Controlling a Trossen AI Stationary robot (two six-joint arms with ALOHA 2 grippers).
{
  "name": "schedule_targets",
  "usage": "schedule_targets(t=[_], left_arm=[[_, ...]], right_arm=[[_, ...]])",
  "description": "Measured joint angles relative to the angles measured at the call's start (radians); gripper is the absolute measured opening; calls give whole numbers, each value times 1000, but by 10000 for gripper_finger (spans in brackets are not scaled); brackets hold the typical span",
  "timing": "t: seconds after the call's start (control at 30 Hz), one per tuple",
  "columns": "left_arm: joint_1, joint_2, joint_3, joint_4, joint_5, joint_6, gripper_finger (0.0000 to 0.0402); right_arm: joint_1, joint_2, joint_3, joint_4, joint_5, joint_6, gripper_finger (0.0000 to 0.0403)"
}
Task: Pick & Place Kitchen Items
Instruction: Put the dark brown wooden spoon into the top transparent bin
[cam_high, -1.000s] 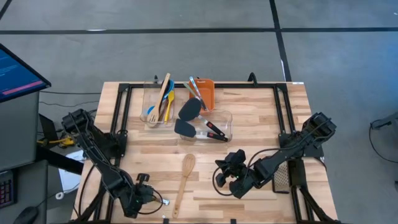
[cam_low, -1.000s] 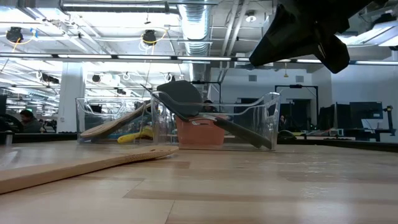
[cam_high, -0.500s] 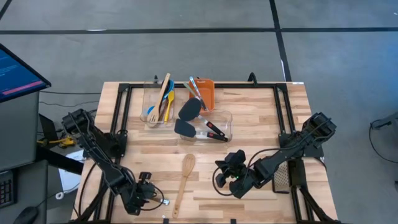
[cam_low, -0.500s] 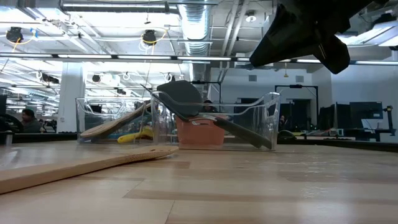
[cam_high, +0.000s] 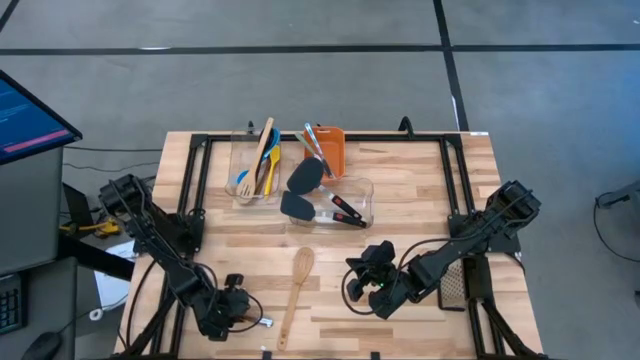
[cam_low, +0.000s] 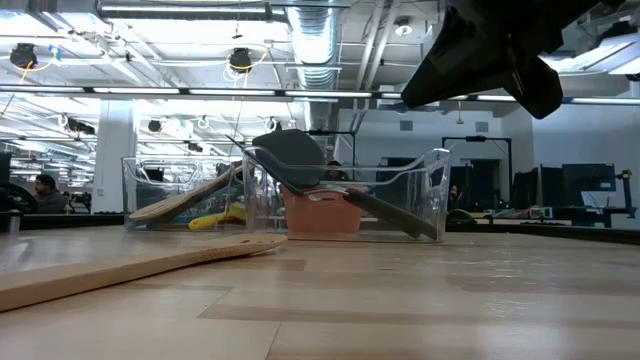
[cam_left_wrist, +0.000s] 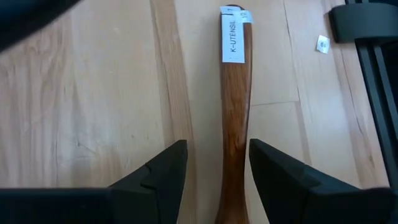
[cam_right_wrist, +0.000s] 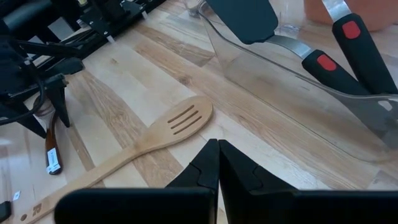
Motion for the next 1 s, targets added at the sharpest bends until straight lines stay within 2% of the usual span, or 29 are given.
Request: schedule_targets(t=[0.6, 0.77, 1.0], left_arm=[[0, 1, -16, 0, -9, -16, 167], [0, 2, -16, -7, -56, 80, 167], [46, 4, -18, -21, -111, 127, 167]], right_arm=[[0, 0, 0, 5, 0, 2, 0], [0, 0, 0, 10, 0, 3, 0], [1, 0, 0, 13, -1, 3, 0]])
